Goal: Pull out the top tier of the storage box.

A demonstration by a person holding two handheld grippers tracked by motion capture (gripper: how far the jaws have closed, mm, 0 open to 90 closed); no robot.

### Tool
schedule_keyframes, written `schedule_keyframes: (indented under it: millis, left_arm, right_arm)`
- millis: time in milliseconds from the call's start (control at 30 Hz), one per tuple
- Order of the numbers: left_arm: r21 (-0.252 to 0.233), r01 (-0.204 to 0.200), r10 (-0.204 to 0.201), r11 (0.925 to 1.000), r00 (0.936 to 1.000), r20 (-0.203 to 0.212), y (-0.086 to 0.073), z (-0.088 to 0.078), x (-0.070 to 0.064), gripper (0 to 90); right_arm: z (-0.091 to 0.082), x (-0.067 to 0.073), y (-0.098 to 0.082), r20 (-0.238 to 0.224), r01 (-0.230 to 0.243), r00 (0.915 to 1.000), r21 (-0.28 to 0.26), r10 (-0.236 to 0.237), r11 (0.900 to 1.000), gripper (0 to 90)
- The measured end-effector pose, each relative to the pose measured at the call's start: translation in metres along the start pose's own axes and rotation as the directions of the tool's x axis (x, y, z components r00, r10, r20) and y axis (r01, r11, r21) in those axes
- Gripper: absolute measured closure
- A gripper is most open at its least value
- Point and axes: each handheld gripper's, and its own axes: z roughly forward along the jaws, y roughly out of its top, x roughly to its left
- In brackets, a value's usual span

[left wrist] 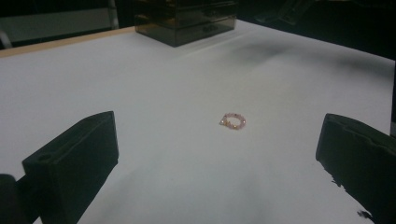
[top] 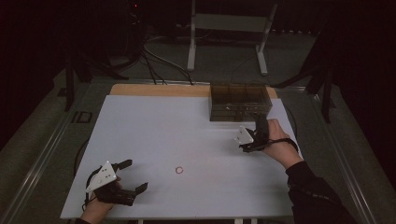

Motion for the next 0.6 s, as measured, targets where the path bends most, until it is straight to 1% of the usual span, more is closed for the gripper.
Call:
schedule_keyframes:
  millis: [67,133,167,200,233,267,300,367,467,500,567,600]
  left_arm:
    - [-0.011,0.003,-0.003,0.9999,1.0,0.001,0.001,0.0,0.0,0.0]
    - [-0.009,0.001,-0.001,1.0,1.0,0.001,0.0,0.0,0.0,0.0]
    - [0.003,-0.001,0.001,1.0,1.0,0.001,0.0,0.0,0.0,0.0]
    - [-0.001,0.0,0.0,1.0,1.0,0.001,0.0,0.0,0.0,0.0]
    - [-0.006,0.0,0.0,1.0,1.0,0.001,0.0,0.0,0.0,0.0]
    - [-0.007,0.0,0.0,1.0,1.0,0.002,0.0,0.0,0.0,0.0]
    - [-0.004,0.0,0.0,1.0,1.0,0.003,0.0,0.0,0.0,0.0]
    - [0.005,-0.001,0.001,1.0,1.0,0.001,0.0,0.0,0.0,0.0]
    - [-0.006,0.001,-0.001,1.0,1.0,0.003,0.0,0.0,0.0,0.0]
    - [-0.003,0.001,-0.001,1.0,1.0,0.002,0.0,0.0,0.0,0.0]
    - [0.002,0.001,-0.001,1.0,1.0,0.001,0.0,0.0,0.0,0.0]
    - [-0.003,0.002,-0.002,1.0,1.0,0.001,0.0,0.0,0.0,0.0]
  right_arm:
    - [0.004,-0.002,0.001,0.007,0.01,0.9999,0.013,-0.01,1.0,7.2]
    - [0.005,-0.002,0.001,0.008,0.012,0.9999,0.021,-0.013,1.0,7.2]
    - [0.007,-0.003,0.001,0.008,0.018,0.9998,0.024,-0.019,1.0,7.2]
    - [0.011,-0.004,0.002,0.009,0.036,0.9993,0.045,-0.036,0.998,7.2]
    - [0.013,-0.004,0.003,0.002,0.039,0.9992,0.059,-0.039,0.998,7.3]
    - [0.015,-0.004,0.003,0.004,0.051,0.9987,0.065,-0.052,0.997,9.0]
    - [0.016,-0.004,0.003,0.009,0.053,0.9985,0.067,-0.054,0.996,14.0]
    - [0.018,-0.003,0.004,0.016,0.054,0.9984,0.071,-0.055,0.996,14.8]
    - [0.021,-0.003,0.004,0.022,0.075,0.9968,0.085,-0.077,0.994,15.2]
    - [0.023,-0.003,0.005,0.026,0.074,0.9968,0.088,-0.076,0.993,15.4]
    - [0.025,-0.003,0.005,0.035,0.087,0.9952,0.103,-0.091,0.991,17.2]
    - [0.026,-0.003,0.005,0.038,0.094,0.9945,0.1,-0.098,0.991,18.6]
